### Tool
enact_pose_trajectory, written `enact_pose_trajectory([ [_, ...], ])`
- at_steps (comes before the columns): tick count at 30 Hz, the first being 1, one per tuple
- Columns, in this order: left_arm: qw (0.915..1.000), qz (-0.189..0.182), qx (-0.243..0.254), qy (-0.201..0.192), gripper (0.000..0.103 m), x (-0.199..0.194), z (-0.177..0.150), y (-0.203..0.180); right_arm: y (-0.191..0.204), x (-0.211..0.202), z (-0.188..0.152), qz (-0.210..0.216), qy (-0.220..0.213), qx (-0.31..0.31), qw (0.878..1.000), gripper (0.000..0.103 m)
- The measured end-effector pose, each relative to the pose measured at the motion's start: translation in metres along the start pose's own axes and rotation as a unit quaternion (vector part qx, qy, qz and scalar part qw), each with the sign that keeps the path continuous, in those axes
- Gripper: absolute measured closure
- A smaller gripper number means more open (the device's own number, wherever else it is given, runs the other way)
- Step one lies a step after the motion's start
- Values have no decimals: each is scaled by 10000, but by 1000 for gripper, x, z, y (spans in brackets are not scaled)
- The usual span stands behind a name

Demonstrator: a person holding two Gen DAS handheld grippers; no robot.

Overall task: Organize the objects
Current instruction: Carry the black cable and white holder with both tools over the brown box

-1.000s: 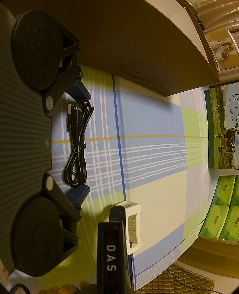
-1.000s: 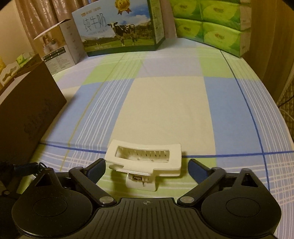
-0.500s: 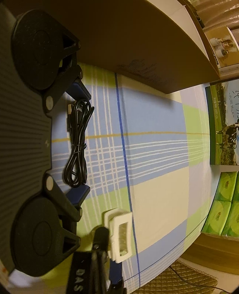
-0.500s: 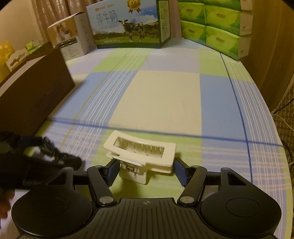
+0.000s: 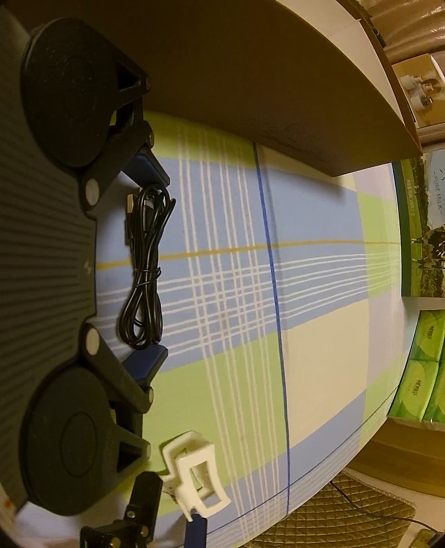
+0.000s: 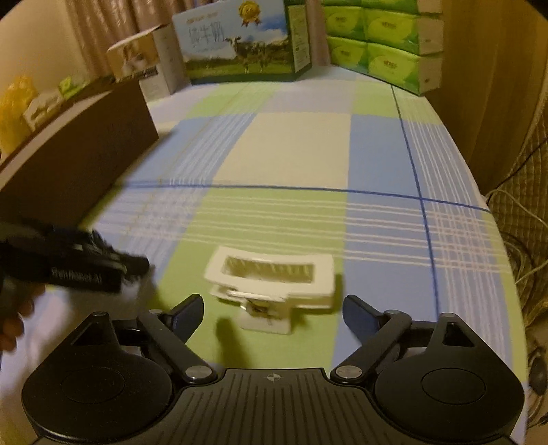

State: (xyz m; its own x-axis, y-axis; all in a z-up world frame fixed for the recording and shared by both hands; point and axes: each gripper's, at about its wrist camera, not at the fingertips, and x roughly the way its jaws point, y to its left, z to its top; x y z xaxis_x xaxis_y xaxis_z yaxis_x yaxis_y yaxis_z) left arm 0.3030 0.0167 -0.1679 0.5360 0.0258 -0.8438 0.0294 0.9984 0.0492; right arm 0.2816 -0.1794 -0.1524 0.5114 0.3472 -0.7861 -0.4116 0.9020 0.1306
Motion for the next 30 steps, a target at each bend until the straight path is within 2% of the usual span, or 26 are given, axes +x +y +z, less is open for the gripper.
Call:
enact_pose_trajectory([
  [7,10000,73,-19,15,8,-3,-3,3,12,14,8,-472,-81,364,9982,17],
  [13,9999,102,-43,17,8,-4,-5,7,15,19,8,-606,-56,413,9973,17],
  [20,10000,9,0,-71,8,-13,-6,6,17,5,4,-553,-41,380,9977,18],
  [30,9989,-274,60,-368,8,-45,-1,8,21,-33,10,-372,-269,532,9975,18],
])
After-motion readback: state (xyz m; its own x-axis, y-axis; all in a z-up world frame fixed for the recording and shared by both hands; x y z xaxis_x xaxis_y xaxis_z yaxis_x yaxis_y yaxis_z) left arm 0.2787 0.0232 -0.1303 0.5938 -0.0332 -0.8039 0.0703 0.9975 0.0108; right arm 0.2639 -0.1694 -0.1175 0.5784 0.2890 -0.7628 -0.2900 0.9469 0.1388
